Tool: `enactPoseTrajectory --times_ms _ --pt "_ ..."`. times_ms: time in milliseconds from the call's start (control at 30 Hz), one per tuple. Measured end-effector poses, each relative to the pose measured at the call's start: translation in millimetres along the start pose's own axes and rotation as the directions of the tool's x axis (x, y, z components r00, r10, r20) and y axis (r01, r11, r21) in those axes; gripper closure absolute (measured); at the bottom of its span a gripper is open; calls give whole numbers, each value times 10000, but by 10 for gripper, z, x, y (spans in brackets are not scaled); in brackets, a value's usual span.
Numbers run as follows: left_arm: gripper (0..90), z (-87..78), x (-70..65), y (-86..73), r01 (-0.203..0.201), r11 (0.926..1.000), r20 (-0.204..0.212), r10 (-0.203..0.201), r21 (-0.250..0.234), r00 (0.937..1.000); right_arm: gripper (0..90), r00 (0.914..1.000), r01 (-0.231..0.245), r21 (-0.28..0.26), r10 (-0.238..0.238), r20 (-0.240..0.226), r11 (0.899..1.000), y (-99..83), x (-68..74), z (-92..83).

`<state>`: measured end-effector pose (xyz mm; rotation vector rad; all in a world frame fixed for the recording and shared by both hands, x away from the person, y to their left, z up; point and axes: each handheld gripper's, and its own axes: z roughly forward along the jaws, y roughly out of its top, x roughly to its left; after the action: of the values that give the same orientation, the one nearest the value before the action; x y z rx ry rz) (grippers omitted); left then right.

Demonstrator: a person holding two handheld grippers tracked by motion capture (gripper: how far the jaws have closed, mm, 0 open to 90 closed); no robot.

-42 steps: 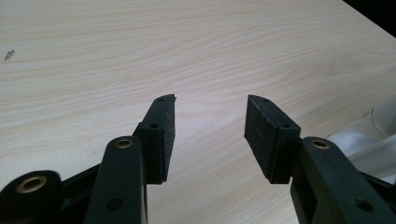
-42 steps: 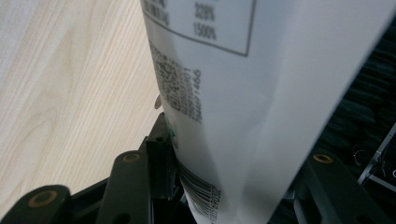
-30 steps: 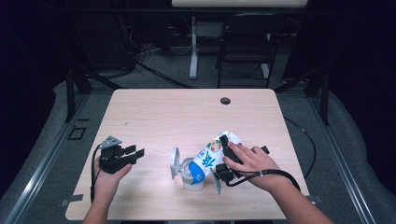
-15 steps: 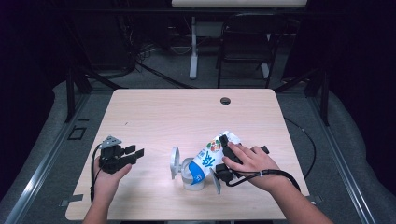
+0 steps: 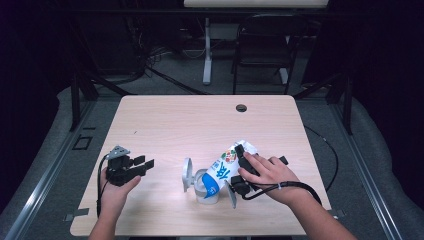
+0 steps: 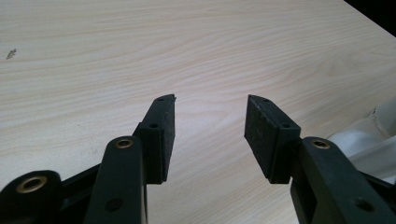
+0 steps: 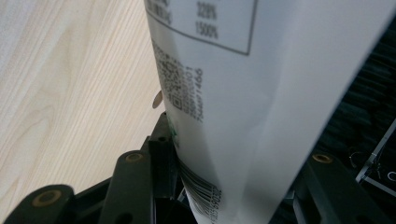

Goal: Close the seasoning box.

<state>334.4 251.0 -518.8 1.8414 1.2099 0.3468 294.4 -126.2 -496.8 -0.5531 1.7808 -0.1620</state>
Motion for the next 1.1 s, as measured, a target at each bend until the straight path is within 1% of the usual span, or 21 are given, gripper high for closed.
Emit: enactPoseTrajectory --times_ms 667,733,800,867,1033,1067,1100 --pt "536 3 4 -4 4 10000 -10 -4 19 10000 547 9999 114 50 -114 72 9999 10 -1 -13" --pt "536 4 5 -5 2 10000 -11 -2 29 10000 547 10000 54 -10 -54 62 10000 6 2 -14" --pt "536 5 4 -5 1 10000 -10 -1 33 10000 548 9998 147 33 -147 115 9999 7 -1 -19" --pt "536 1 6 -2 -18 9999 30 18 112 10000 548 9999 122 33 -122 103 9999 7 0 -19" --pt "535 5 5 -4 -9 9999 35 8 139 10000 550 9999 39 23 -40 104 10000 9 9 -18" --pt "535 6 4 -4 -3 9999 35 2 133 10000 551 9999 -57 -99 58 129 9999 6 20 -8" --pt "535 5 4 -4 -7 9999 36 6 137 10000 551 9999 23 -40 -22 162 10000 9 16 -13"
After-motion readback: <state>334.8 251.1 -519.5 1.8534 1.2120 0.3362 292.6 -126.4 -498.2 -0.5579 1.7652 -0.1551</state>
